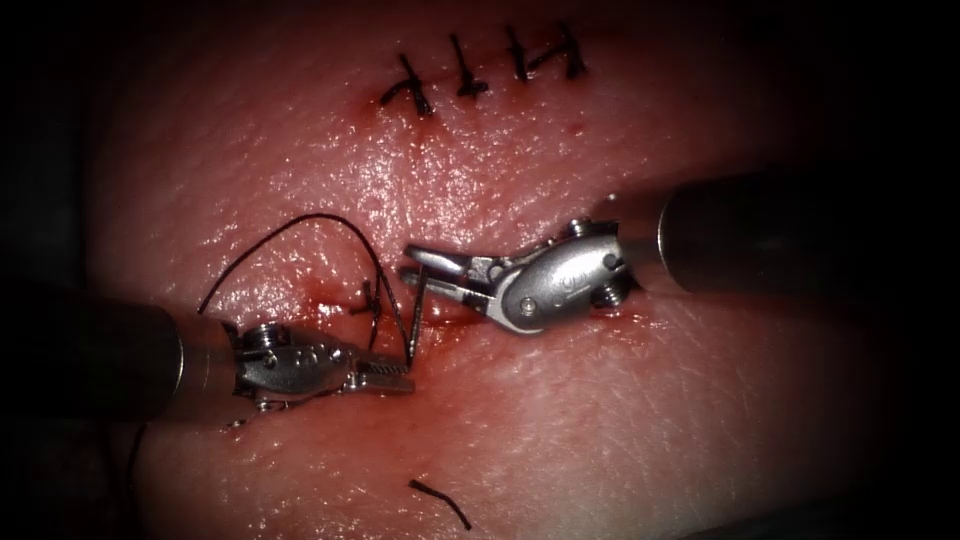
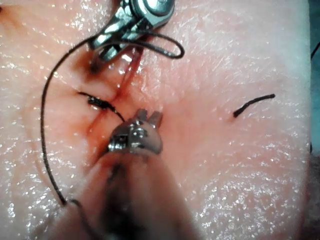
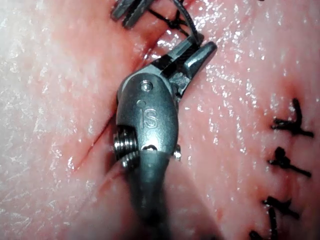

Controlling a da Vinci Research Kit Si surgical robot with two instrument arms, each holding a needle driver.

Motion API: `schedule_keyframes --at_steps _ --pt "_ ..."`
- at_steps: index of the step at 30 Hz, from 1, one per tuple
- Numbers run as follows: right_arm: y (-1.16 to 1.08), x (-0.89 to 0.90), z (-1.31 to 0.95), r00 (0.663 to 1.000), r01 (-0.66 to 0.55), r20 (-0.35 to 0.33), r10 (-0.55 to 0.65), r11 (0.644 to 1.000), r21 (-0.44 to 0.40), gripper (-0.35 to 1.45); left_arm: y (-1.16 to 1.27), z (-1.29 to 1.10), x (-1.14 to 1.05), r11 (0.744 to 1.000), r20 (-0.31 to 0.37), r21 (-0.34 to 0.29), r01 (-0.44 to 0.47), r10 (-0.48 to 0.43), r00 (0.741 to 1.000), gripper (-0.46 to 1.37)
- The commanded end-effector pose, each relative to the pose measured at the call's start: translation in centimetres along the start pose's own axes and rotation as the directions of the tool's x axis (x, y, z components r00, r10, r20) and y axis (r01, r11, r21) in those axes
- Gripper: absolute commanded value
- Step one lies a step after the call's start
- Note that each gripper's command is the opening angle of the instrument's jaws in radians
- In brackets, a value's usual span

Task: Wound Closure
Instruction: Insert needle into skin above incision with right jaws

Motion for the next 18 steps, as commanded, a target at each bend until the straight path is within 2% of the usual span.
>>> schedule_keyframes --at_steps 1,6,17,18 --pt "0.06 0.02 0.01 1.000 0.001 -0.001 -0.001 1.000 -0.008 -0.35 0.01 0.01 -0.01 1.000 -0.001 0.002 0.004 -0.004 1.000 0.05" --pt "0.31 0.09 0.10 1.000 -0.007 -0.011 0.007 1.000 -0.022 -0.35 0.02 0.04 -0.06 1.000 -0.003 0.007 0.005 -0.005 1.000 0.02" --pt "0.54 0.17 0.20 1.000 -0.014 -0.007 0.014 0.999 -0.038 -0.35 0.02 0.07 -0.10 1.000 -0.003 0.006 0.006 -0.006 1.000 0.02" --pt "0.56 0.17 0.21 0.998 -0.057 -0.008 0.057 0.998 -0.037 -0.35 0.02 0.07 -0.10 1.000 -0.003 0.006 0.005 -0.005 1.000 0.03"
